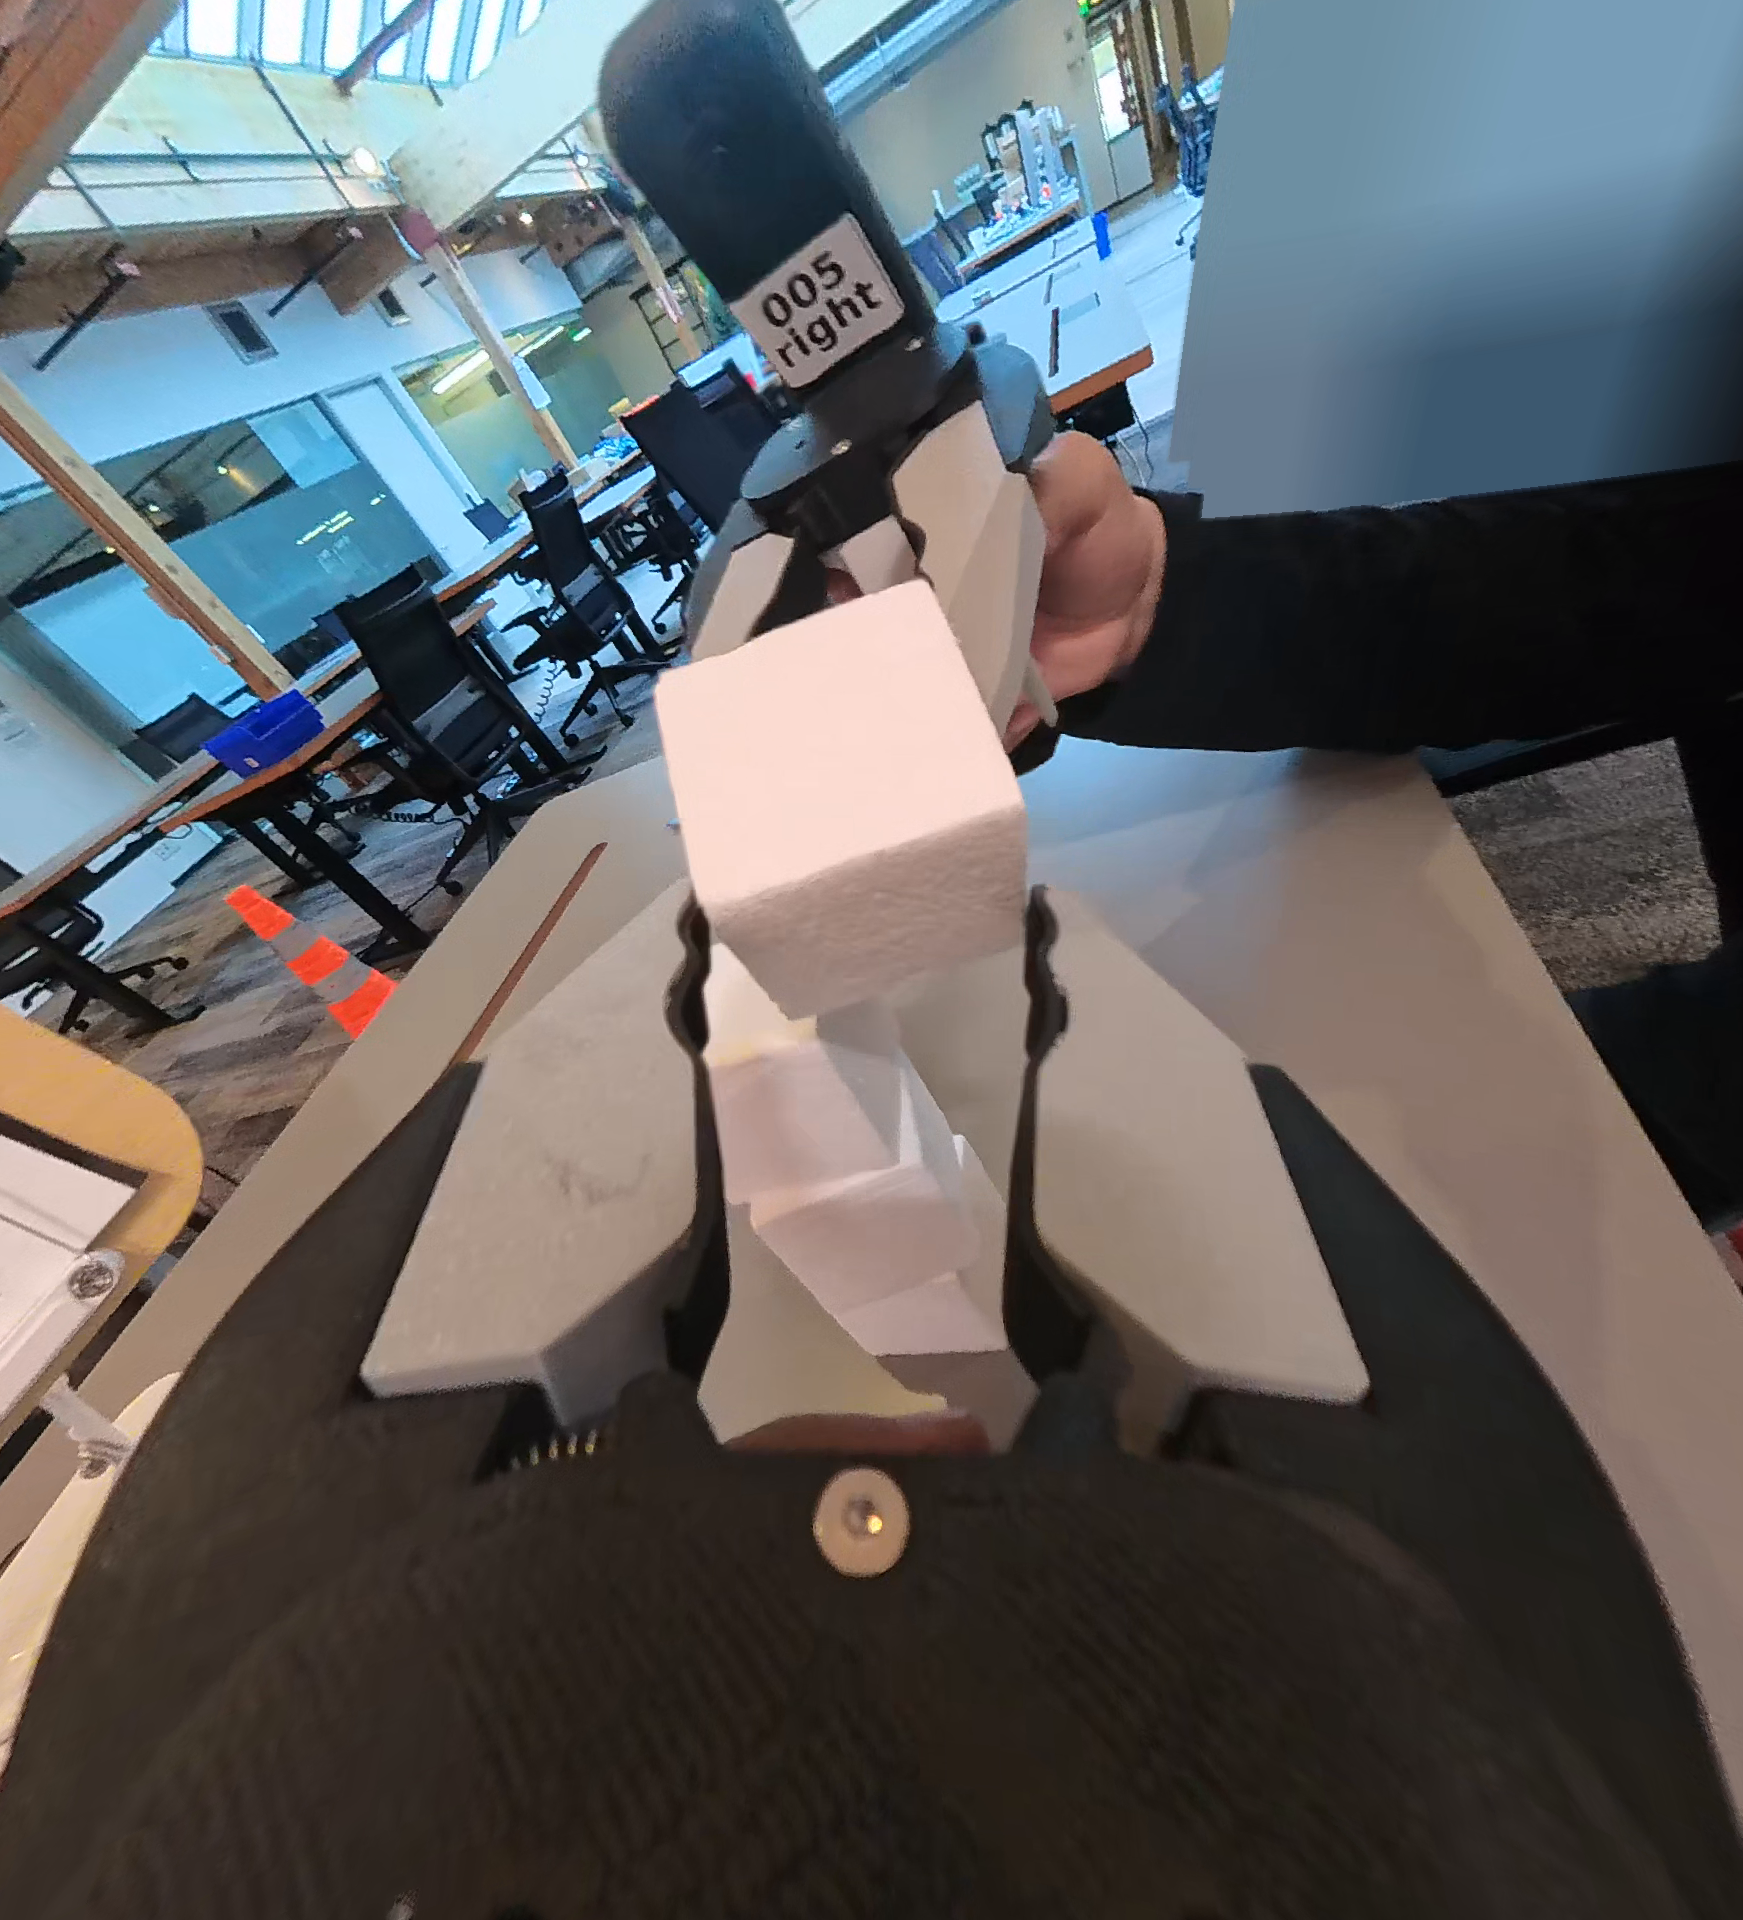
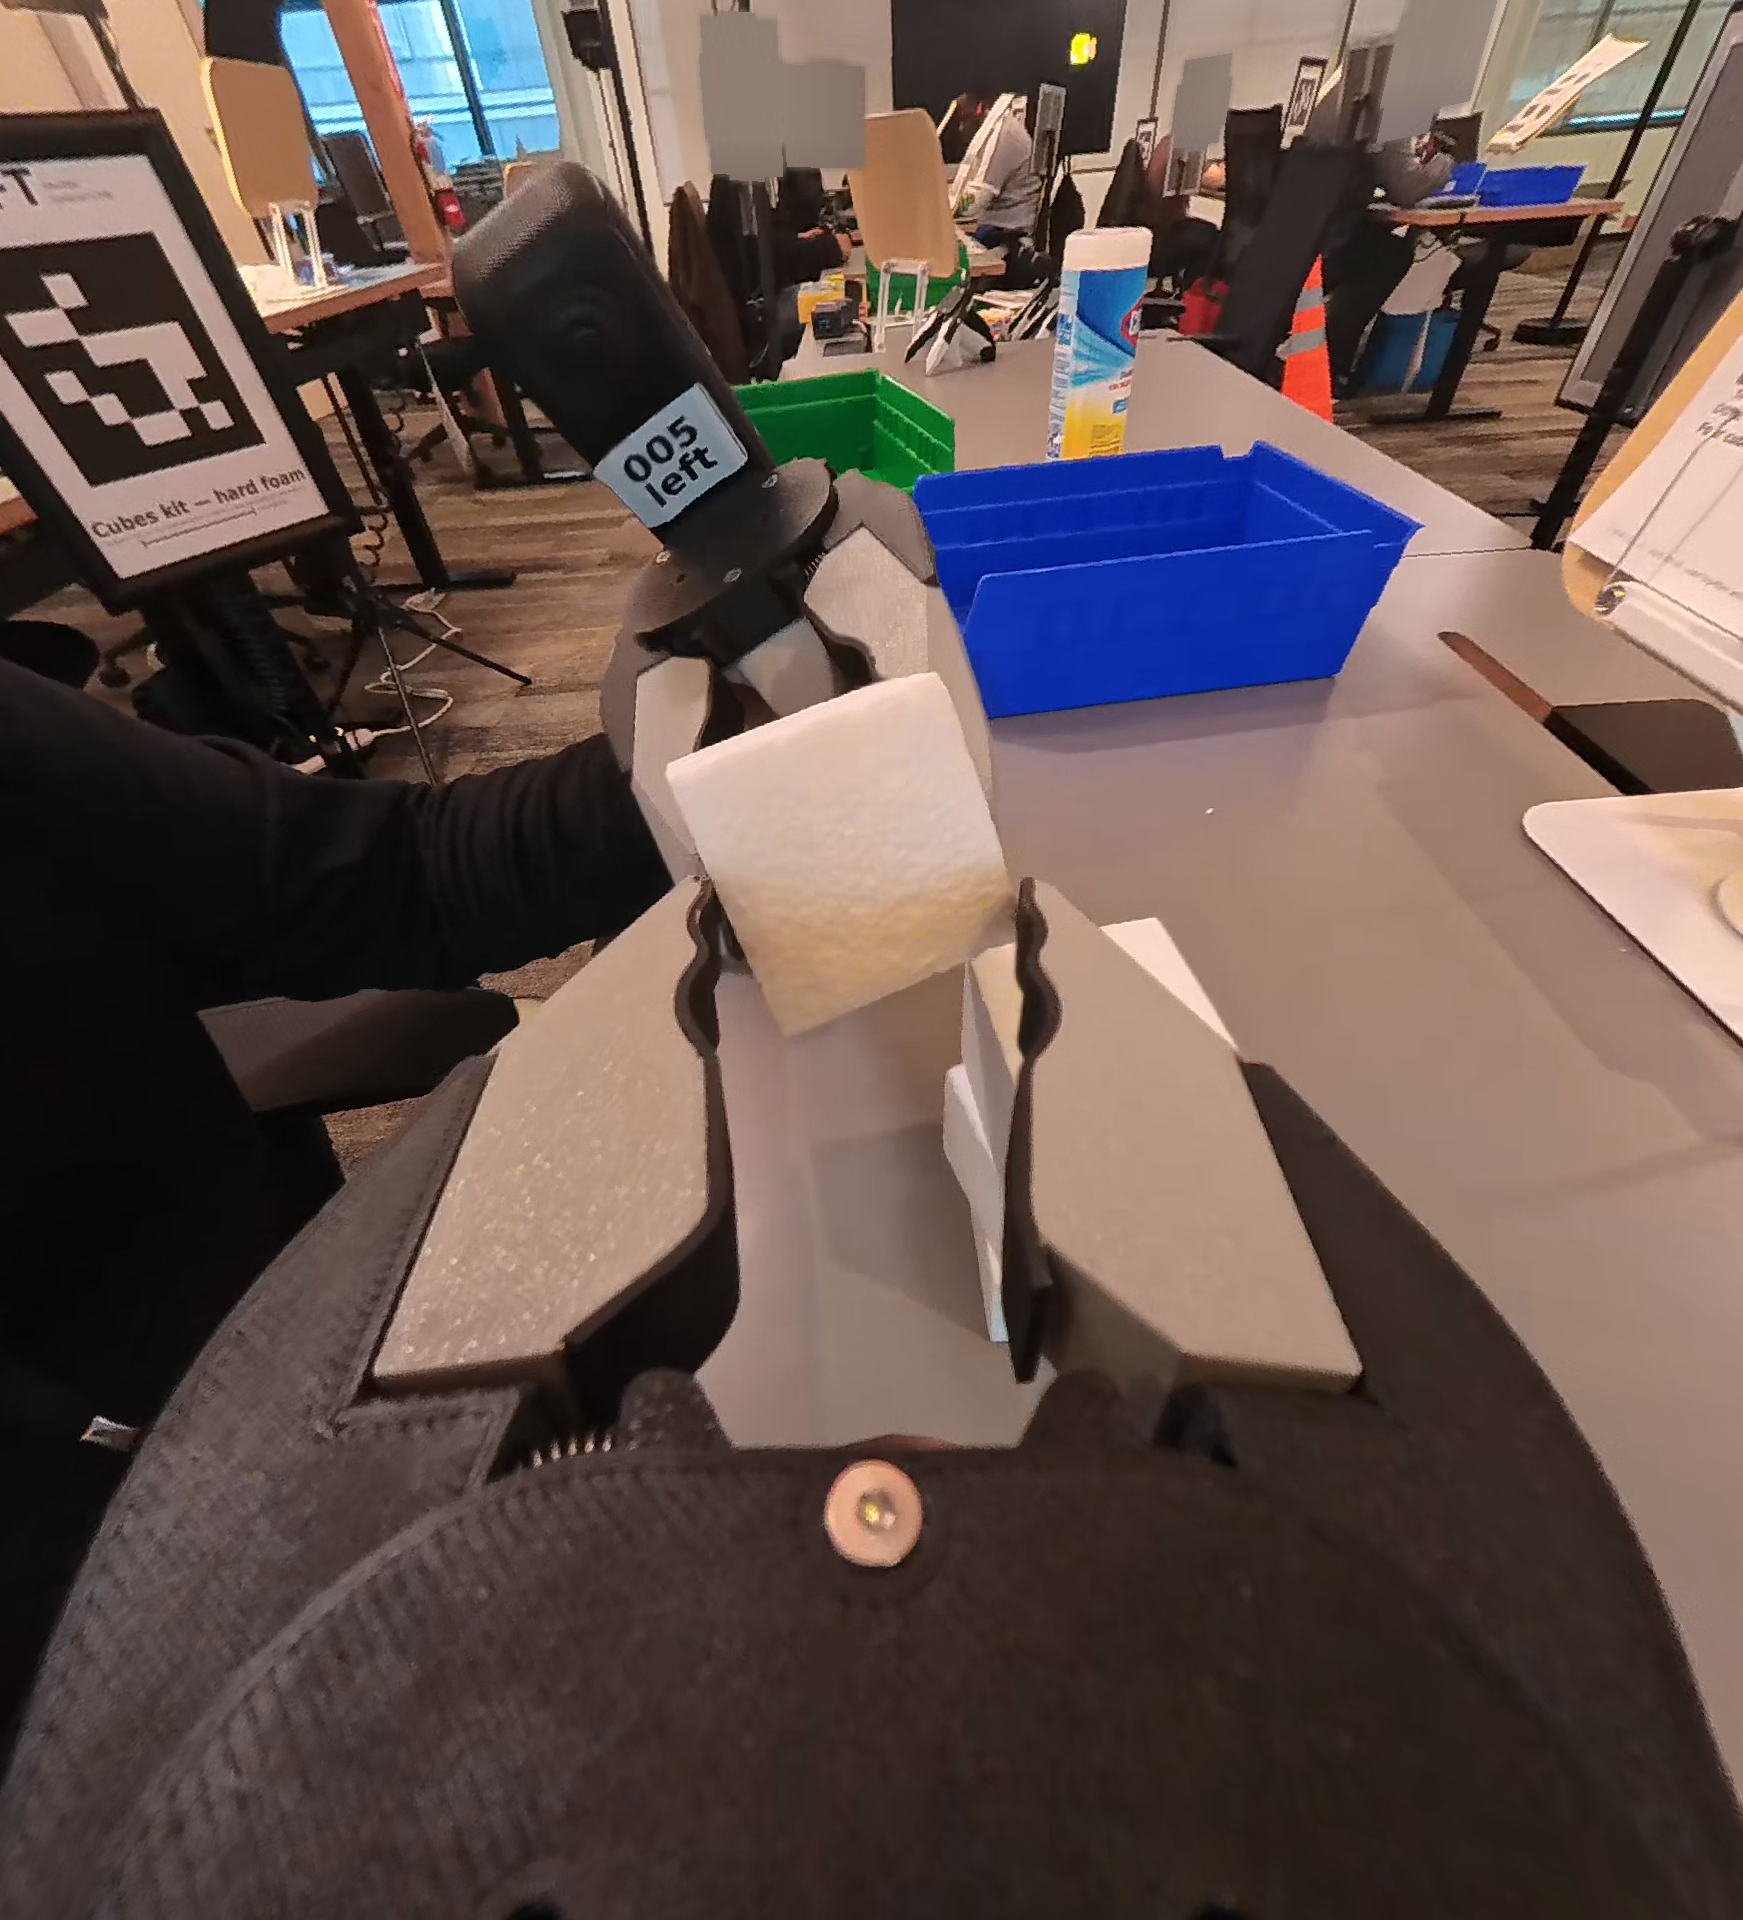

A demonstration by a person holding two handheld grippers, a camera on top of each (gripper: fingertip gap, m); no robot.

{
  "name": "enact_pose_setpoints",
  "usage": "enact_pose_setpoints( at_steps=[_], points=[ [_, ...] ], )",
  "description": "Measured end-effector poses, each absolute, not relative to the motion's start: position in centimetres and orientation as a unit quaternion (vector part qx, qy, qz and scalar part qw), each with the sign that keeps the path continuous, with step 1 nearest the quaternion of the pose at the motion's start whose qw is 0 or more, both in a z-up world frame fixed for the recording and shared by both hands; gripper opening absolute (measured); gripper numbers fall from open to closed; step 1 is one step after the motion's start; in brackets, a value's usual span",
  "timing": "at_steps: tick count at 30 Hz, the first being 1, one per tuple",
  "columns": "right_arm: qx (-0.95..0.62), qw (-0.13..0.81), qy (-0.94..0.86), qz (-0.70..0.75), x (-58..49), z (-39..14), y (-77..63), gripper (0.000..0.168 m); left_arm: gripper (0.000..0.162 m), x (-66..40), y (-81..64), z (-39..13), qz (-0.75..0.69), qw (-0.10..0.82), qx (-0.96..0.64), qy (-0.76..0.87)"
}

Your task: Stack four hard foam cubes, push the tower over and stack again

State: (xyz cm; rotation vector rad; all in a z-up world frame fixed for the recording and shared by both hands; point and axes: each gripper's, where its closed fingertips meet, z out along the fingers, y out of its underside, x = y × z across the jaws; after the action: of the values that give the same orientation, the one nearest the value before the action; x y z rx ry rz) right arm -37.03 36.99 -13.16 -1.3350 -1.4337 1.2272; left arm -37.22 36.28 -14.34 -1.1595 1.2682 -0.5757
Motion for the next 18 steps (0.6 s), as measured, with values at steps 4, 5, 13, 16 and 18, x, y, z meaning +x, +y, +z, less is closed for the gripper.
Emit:
enact_pose_setpoints(
  at_steps=[4, 5, 13, 16, 18],
  points=[
    [-0.527, 0.414, -0.555, 0.494, -37.0, -12.6, 37.3, 0.055, 0.063, -37.4, 36.8, -13.7, -0.268, 0.620, -0.516, 0.526],
    [-0.527, 0.418, -0.550, 0.494, -36.9, -12.5, 37.4, 0.055, 0.067, -37.5, 37.1, -13.6, -0.268, 0.622, -0.524, 0.517],
    [-0.513, 0.457, -0.521, 0.506, -36.8, -10.9, 38.0, 0.055, 0.062, -37.3, 37.2, -12.6, -0.308, 0.628, -0.526, 0.483],
    [-0.501, 0.469, -0.516, 0.511, -36.7, -10.2, 37.8, 0.055, 0.061, -37.0, 37.5, -13.1, -0.301, 0.624, -0.536, 0.483],
    [-0.500, 0.471, -0.517, 0.510, -36.7, -10.2, 37.7, 0.055, 0.060, -36.7, 37.5, -13.3, -0.302, 0.620, -0.538, 0.485]
  ],
)
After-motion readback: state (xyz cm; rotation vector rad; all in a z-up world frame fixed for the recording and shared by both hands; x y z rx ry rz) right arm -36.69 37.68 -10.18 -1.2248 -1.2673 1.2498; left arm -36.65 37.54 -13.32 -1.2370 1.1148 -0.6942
